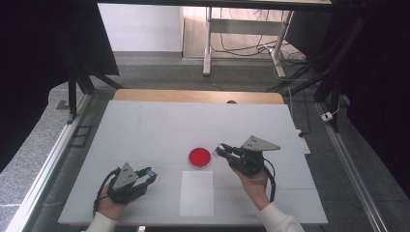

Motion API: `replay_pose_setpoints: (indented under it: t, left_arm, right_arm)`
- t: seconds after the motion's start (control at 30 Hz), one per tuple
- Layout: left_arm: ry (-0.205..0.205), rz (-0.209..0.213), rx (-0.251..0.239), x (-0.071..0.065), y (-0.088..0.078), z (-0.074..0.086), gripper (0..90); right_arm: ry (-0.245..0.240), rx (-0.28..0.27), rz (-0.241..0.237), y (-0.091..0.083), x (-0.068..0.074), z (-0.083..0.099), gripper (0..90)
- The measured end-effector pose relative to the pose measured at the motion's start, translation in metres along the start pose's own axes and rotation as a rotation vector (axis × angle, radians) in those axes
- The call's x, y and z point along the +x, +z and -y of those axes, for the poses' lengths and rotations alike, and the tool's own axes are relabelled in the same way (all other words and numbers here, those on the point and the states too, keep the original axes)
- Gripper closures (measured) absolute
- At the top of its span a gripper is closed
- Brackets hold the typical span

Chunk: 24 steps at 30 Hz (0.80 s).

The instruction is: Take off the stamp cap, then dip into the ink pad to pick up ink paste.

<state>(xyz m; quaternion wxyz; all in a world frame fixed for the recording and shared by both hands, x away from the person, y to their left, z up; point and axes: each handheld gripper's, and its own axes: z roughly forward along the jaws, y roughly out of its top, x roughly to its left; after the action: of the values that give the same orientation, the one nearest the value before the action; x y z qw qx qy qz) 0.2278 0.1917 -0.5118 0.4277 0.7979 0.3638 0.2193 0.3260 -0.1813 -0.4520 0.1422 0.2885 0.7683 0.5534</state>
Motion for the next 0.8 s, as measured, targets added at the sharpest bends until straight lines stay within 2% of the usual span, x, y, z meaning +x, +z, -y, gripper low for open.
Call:
replay_pose_setpoints:
  t: [0.57, 0.8]
  left_arm:
    - [0.002, 0.003, 0.005, -0.001, 0.002, 0.0, 64.7]
    - [0.003, 0.008, 0.008, -0.001, 0.003, 0.0, 64.6]
  right_arm:
    - [-0.019, 0.071, -0.011, 0.032, -0.003, -0.008, 75.3]
    - [-0.053, 0.126, -0.003, 0.052, -0.003, -0.009, 75.3]
